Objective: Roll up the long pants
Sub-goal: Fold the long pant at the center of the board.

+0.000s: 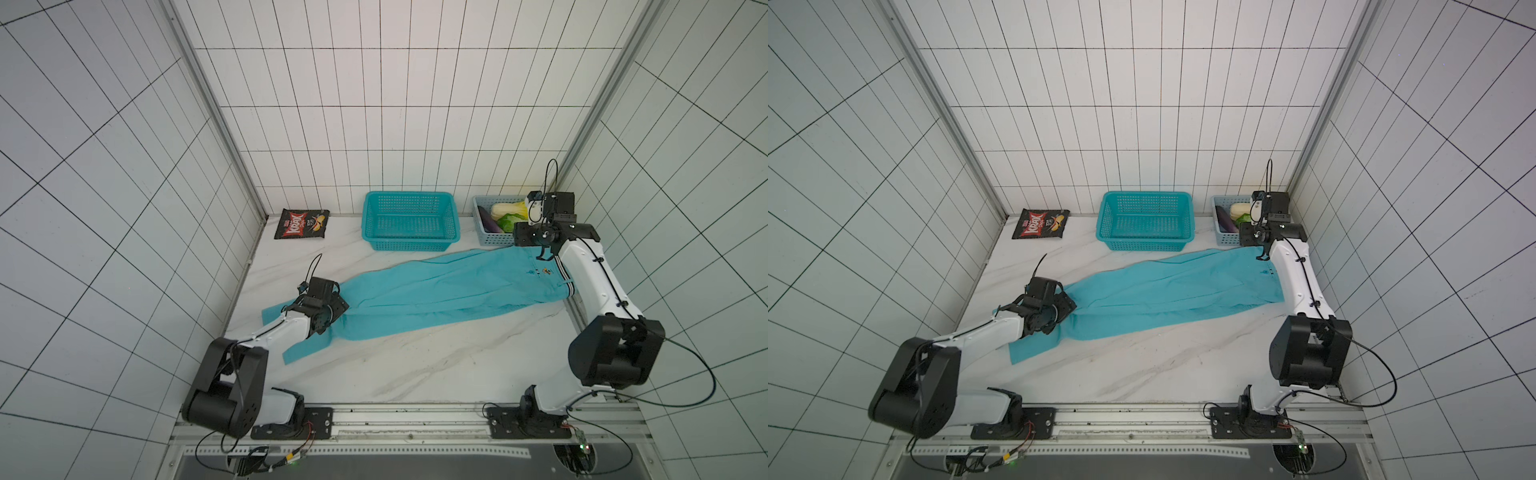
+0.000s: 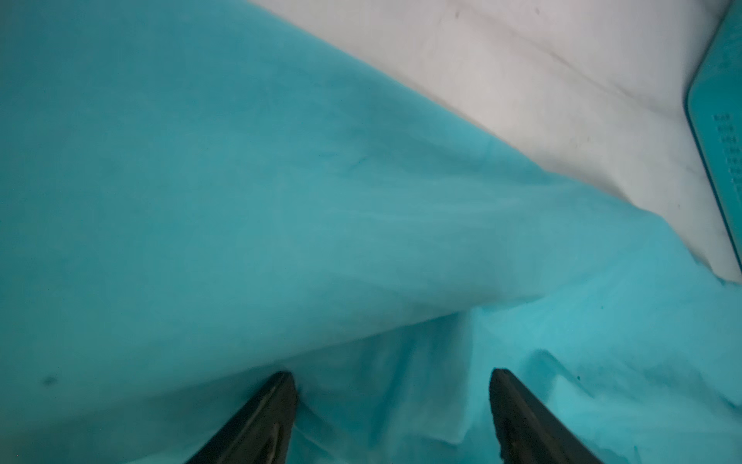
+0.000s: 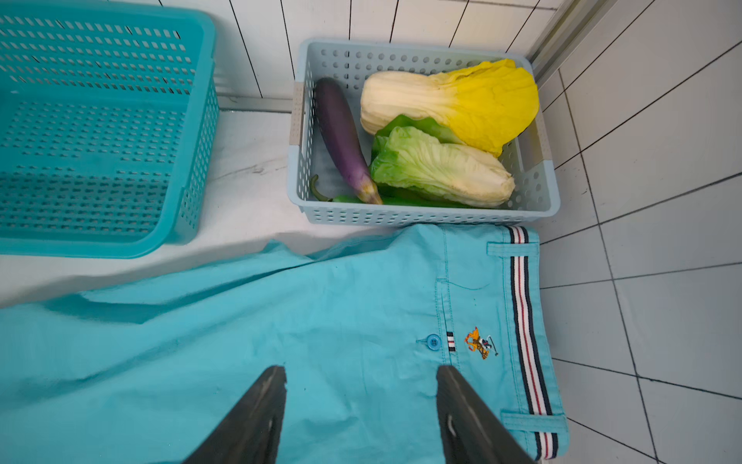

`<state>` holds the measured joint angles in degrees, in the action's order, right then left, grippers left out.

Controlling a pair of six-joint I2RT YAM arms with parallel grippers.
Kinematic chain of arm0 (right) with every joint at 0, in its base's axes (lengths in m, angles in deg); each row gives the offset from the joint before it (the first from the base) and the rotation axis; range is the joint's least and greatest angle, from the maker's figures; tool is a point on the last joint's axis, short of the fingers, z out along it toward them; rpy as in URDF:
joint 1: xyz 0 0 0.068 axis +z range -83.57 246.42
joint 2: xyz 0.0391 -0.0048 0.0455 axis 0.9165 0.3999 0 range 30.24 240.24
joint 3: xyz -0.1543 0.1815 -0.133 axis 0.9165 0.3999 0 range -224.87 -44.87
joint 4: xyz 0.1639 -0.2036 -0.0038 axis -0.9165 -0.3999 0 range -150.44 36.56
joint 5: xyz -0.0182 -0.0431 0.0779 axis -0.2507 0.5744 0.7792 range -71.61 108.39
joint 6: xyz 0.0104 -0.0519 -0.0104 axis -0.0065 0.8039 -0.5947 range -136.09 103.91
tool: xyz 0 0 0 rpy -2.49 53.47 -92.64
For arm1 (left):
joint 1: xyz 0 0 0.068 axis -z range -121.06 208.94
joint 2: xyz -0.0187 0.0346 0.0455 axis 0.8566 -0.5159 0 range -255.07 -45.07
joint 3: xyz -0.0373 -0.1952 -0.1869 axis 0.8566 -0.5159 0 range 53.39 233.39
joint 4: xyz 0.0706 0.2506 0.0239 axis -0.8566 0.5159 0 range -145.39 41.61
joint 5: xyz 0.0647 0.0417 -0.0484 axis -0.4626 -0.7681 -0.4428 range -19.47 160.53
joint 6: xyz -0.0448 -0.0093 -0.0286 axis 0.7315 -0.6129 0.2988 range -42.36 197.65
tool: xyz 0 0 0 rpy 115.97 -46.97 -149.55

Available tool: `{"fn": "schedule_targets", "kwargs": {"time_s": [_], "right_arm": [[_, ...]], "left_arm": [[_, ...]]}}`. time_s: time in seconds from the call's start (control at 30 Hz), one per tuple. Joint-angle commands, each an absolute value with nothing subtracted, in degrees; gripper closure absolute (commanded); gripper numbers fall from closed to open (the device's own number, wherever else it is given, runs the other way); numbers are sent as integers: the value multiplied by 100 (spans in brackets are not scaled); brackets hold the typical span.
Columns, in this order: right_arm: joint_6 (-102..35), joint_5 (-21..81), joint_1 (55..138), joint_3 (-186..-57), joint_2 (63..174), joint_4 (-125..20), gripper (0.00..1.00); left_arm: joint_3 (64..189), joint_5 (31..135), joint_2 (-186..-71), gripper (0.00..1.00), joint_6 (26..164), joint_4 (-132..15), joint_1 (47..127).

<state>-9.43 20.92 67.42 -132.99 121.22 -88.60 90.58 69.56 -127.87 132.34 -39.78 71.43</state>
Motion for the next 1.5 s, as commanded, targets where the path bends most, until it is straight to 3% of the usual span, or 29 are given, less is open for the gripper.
{"fn": "schedule_targets", "kwargs": {"time_s": [0.0, 0.13, 0.33, 0.37, 0.43, 0.5, 0.53, 0.63, 0.7, 0.9, 1.13, 1.37, 1.43, 1.47], "right_arm": [[-1221, 2571, 6729, -13277, 11656, -8606, 37], [-1462, 3374, 6806, -13216, 11506, -8678, 37], [-2024, 3529, 7162, -12627, 11092, -8063, 39], [-2349, 3585, 7152, -12459, 11003, -7789, 34], [-4327, 3383, 6988, -11869, 10796, -7054, 13], [-4910, 5249, 6696, -11683, 11014, -6421, 32], [-4817, 5577, 6784, -11787, 11141, -6566, 43], [-3706, 4603, 7516, -11721, 10910, -7057, 32], [-3342, 4067, 7855, -11515, 10652, -7072, 31], [-3173, 4245, 8210, -11318, 10506, -6947, 31], [-3492, 4657, 8467, -11526, 10931, -6742, 32], [-3343, 4635, 8523, -11718, 10822, -6901, 32], [-3278, 4503, 8520, -11632, 10693, -6892, 32], [-3225, 4471, 8523, -11588, 10616, -6883, 32]], "left_arm": [[9142, 7108, -13577, 21, 12588, -3624, 6953], [10015, 7265, -14026, 21, 12192, -3299, 6402], [11370, 7139, -14918, 22, 11635, -3137, 5439], [11515, 7170, -14999, 21, 11586, -3103, 5336], [11703, 7251, -14972, 22, 11500, -3116, 5190], [11747, 7238, -14771, 22, 11409, -3137, 5191], [11730, 7259, -14629, 22, 11377, -3144, 5196], [11524, 7382, -14063, 21, 11343, -3071, 5258], [11275, 7391, -13708, 16, 11415, -3032, 5222], [10871, 7589, -13469, 12, 11826, -3188, 4555], [10766, 7845, -13879, 9, 12507, -3789, 4487], [11061, 7678, -14510, 23, 12284, -4010, 4488], [11079, 7709, -14661, 47, 12248, -4078, 4488], [11066, 7665, -14707, 52, 12260, -4091, 4488]]}}
